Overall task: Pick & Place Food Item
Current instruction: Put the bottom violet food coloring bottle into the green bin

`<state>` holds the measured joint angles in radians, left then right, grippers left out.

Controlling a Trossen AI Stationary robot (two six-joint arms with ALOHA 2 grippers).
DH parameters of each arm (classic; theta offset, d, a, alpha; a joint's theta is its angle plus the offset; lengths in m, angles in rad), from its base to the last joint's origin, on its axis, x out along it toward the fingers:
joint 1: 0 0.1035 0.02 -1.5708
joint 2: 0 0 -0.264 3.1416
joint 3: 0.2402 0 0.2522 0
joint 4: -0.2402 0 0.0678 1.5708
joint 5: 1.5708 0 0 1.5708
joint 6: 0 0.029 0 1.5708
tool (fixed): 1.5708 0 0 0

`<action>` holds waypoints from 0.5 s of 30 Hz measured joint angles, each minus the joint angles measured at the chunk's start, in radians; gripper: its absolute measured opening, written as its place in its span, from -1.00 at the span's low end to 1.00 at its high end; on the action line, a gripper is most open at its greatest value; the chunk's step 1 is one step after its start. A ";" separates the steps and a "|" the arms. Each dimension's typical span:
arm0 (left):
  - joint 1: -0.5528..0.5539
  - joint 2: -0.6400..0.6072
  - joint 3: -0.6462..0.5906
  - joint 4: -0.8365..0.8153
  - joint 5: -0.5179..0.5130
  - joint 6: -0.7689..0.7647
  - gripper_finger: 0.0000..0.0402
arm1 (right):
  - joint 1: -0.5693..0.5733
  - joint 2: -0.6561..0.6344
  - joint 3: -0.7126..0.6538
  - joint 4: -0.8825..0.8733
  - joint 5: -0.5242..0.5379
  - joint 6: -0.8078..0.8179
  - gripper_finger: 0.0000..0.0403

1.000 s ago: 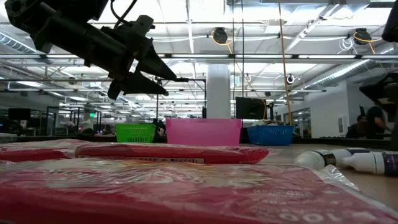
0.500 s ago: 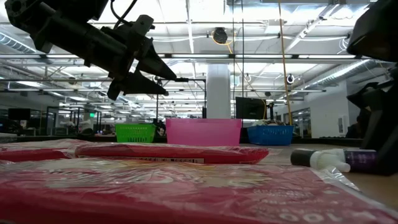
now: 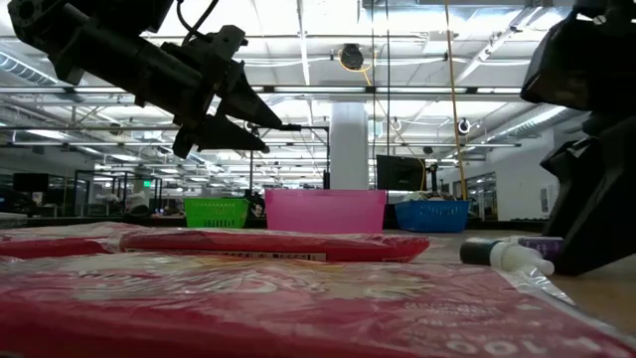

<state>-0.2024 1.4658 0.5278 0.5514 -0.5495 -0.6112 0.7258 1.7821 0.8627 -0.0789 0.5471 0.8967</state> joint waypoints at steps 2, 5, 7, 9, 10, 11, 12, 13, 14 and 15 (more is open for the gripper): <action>0.000 0.000 0.000 0.000 0.000 0.000 0.14 | -0.011 0.000 0.000 0.000 0.000 -0.002 -0.25; 0.000 0.000 0.000 0.000 0.000 0.000 0.14 | -0.023 0.000 0.000 0.003 -0.003 -0.021 -0.19; 0.000 0.000 0.000 0.000 0.000 0.000 0.14 | -0.030 0.000 0.000 0.003 -0.003 -0.026 -0.17; 0.000 0.000 0.000 0.000 0.000 0.000 0.14 | -0.039 0.000 0.000 0.003 -0.003 -0.021 -0.16; 0.000 0.000 0.000 0.000 0.000 0.002 0.14 | -0.043 0.000 0.000 0.002 -0.005 -0.022 -0.17; 0.000 0.000 0.000 0.000 0.000 0.004 0.14 | -0.046 0.000 0.000 0.002 -0.009 -0.027 -0.18; 0.000 0.000 0.000 0.000 0.000 0.004 0.14 | -0.050 0.000 0.000 0.001 -0.022 -0.039 -0.20; 0.000 0.000 0.000 0.000 0.000 0.004 0.14 | -0.053 0.000 0.000 0.001 -0.030 -0.048 -0.23; 0.000 0.000 0.000 0.000 0.000 0.004 0.14 | -0.056 -0.001 0.000 0.001 -0.041 -0.054 -0.27; 0.000 0.000 0.000 0.000 0.000 0.004 0.14 | -0.058 -0.001 0.000 0.001 -0.049 -0.065 -0.31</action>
<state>-0.2024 1.4654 0.5278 0.5514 -0.5495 -0.6068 0.6674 1.7809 0.8627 -0.0774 0.4986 0.8319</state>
